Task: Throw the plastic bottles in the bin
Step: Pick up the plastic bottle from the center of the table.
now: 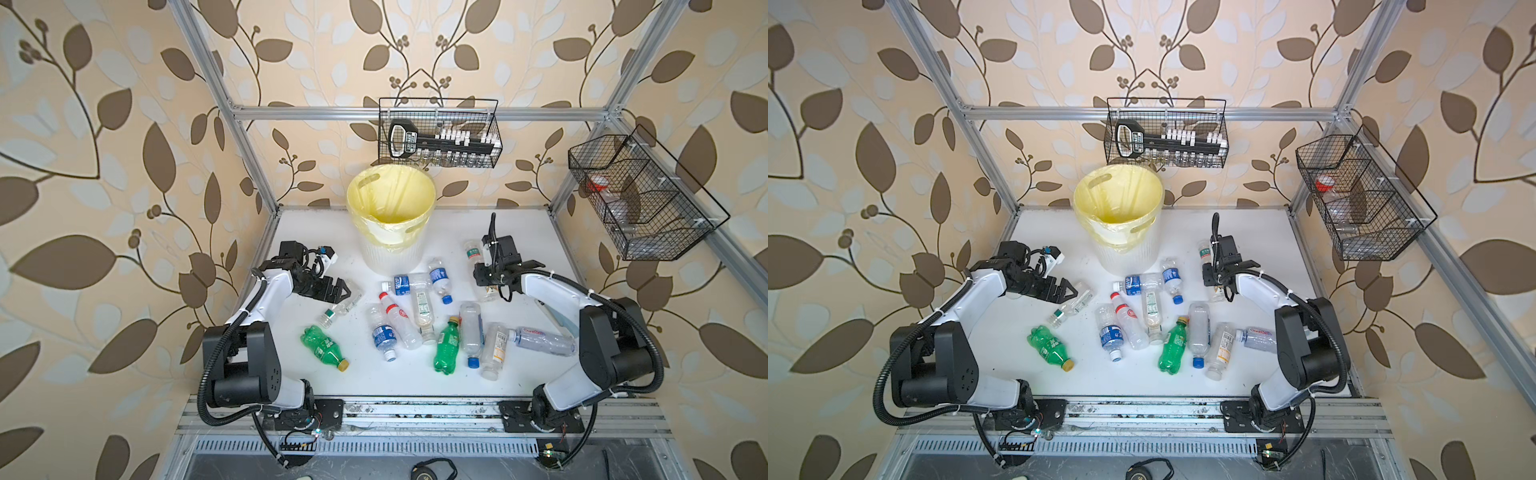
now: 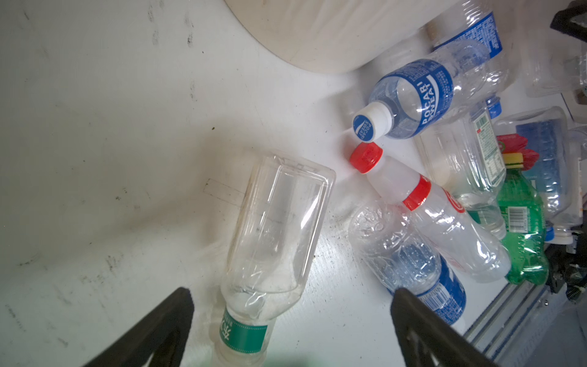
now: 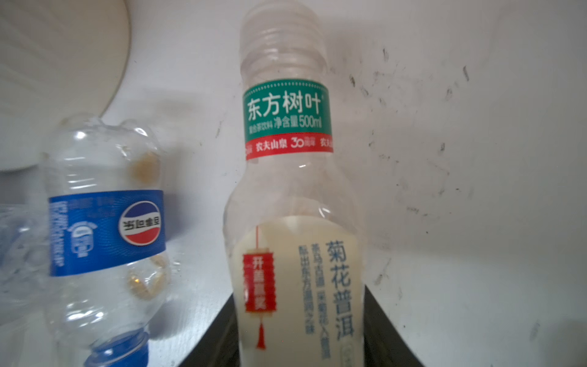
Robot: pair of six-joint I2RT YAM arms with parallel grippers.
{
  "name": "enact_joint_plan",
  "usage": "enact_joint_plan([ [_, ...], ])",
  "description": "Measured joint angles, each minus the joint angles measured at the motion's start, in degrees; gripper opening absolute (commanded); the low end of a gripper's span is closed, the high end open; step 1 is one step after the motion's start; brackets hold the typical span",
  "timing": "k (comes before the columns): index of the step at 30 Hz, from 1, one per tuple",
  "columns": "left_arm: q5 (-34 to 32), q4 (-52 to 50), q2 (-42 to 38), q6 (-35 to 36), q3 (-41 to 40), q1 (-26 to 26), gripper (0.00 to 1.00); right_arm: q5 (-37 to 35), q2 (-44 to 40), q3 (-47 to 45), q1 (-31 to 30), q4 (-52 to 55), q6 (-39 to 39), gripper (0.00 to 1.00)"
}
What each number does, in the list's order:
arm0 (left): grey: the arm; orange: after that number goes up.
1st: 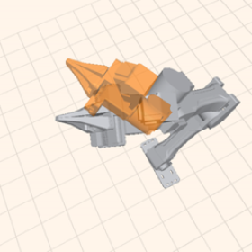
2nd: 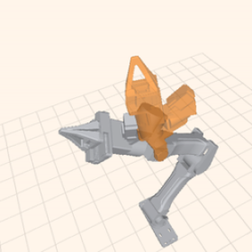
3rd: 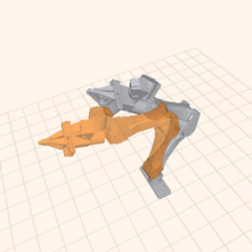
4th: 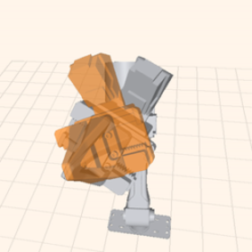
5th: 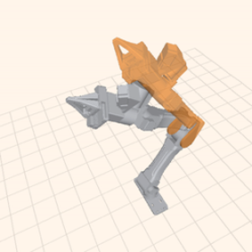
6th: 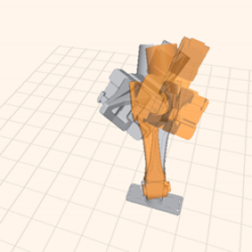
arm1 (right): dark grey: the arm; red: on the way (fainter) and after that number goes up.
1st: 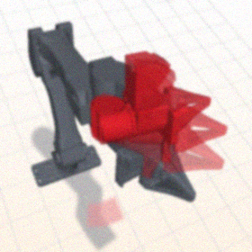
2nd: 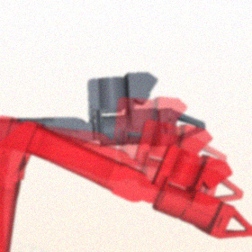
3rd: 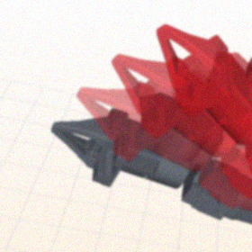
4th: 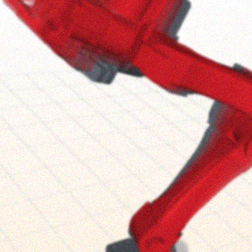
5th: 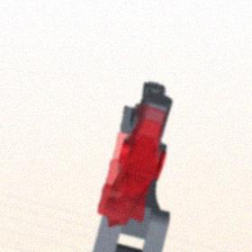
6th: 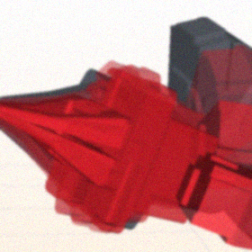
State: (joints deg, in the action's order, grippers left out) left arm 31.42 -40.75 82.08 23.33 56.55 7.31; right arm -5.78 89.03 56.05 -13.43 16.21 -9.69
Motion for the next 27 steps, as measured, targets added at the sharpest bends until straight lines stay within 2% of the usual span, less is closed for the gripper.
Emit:
enact_joint_plan([
  [11,1.64,-0.76,0.0,-0.17,0.0,1.05,0.99,0.07,-14.12,-6.4,-0.24,-2.69,-4.83,0.35],
  [27,2.54,-1.11,-0.22,-0.85,0.0,1.07,0.99,3.48,-26.99,-5.42,-2.6,-2.45,-10.05,0.31],
])
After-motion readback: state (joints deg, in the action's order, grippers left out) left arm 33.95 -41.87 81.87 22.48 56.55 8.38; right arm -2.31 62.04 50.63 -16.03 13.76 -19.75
